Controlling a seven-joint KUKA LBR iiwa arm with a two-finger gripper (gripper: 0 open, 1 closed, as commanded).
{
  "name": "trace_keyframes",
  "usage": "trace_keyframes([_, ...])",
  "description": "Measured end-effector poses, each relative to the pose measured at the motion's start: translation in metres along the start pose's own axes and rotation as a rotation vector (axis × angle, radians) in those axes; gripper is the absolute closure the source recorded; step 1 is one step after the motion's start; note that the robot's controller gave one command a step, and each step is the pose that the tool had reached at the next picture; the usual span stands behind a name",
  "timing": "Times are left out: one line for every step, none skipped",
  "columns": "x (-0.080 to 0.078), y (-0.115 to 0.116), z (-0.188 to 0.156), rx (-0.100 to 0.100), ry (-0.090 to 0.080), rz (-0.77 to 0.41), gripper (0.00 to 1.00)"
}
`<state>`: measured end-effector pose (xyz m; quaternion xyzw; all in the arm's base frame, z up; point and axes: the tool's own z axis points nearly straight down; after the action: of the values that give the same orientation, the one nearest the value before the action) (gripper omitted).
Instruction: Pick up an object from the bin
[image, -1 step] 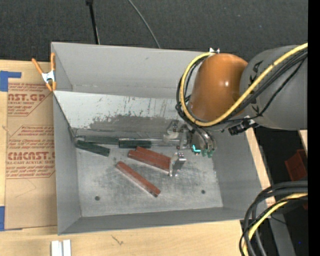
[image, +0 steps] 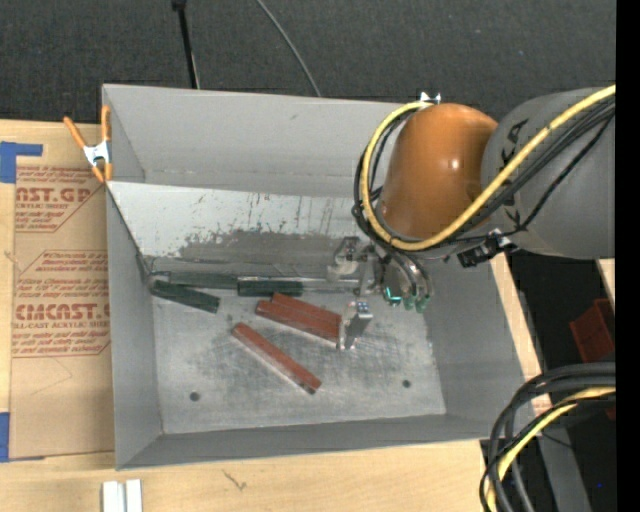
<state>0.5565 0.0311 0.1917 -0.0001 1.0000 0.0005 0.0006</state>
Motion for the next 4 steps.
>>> trace_keyframes([-0.001, 0.000, 0.004, 0.000, -0.006, -0.002, 0.00])
trace_keyframes([-0.003, 0.005, -0.003, 0.000, 0.012, -0.137, 0.00])
trace_keyframes([-0.022, -0.001, 0.013, 0.002, -0.015, -0.244, 0.00])
trace_keyframes([-0.018, -0.022, 0.110, -0.004, -0.037, -0.074, 1.00])
